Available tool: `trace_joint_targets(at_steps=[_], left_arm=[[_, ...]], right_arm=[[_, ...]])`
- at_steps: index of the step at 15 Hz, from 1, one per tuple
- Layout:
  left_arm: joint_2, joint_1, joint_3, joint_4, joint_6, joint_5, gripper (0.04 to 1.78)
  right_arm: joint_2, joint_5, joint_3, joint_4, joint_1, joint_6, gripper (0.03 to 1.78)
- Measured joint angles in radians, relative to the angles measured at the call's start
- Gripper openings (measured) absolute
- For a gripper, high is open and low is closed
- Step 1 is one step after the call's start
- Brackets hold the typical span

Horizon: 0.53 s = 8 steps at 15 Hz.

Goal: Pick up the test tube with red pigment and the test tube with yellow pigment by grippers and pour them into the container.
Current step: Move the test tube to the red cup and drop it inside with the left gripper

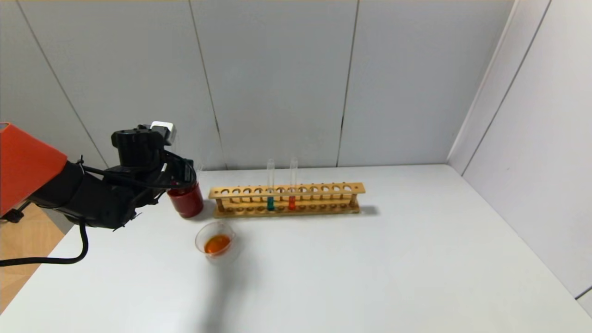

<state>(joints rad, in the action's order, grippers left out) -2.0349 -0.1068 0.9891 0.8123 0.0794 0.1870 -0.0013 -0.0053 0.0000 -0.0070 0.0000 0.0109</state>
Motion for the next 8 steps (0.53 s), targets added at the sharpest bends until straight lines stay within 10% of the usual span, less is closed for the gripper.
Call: trace_joint_targets(at_steps=[4, 8], left_arm=[[-0.002, -0.001, -0.007, 0.000, 0.002, -0.002, 0.48], [0.013, -0.002, -0.032, 0.013, 0.006, -0.002, 1.06]], right_arm=[[0.000, 0.000, 0.000, 0.000, 0.000, 0.000, 1.75], [0.000, 0.000, 0.000, 0.000, 0.000, 0.000, 1.75]])
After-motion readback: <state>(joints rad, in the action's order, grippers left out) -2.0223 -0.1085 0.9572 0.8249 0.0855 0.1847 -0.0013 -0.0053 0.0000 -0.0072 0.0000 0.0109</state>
